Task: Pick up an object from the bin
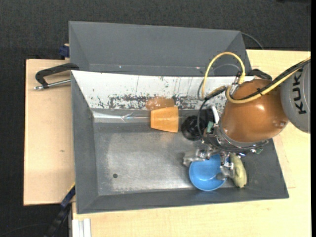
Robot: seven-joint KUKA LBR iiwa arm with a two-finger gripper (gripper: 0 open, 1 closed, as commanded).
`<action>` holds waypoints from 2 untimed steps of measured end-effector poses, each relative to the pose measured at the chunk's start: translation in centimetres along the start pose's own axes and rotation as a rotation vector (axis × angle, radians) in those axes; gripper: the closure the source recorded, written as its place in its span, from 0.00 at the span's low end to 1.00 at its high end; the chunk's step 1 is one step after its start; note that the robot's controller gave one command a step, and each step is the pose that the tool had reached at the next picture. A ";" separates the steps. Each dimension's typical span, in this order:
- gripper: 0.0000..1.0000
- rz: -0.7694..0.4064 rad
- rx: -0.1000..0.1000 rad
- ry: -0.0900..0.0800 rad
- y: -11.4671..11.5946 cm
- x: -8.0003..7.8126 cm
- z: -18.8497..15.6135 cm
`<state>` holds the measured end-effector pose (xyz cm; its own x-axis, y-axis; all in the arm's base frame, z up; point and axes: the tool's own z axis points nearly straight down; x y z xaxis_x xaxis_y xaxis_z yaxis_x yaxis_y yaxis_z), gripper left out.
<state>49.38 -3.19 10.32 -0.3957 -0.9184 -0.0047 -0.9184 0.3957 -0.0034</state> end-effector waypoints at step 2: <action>0.00 -0.440 -0.007 0.002 0.3 0.0 3.3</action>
Offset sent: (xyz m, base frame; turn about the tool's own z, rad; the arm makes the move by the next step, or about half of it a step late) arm -0.0020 -0.0033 -0.0332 -0.4429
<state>49.12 -3.06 7.05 0.0327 -0.9995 -0.0023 -0.9995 -0.0327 0.0022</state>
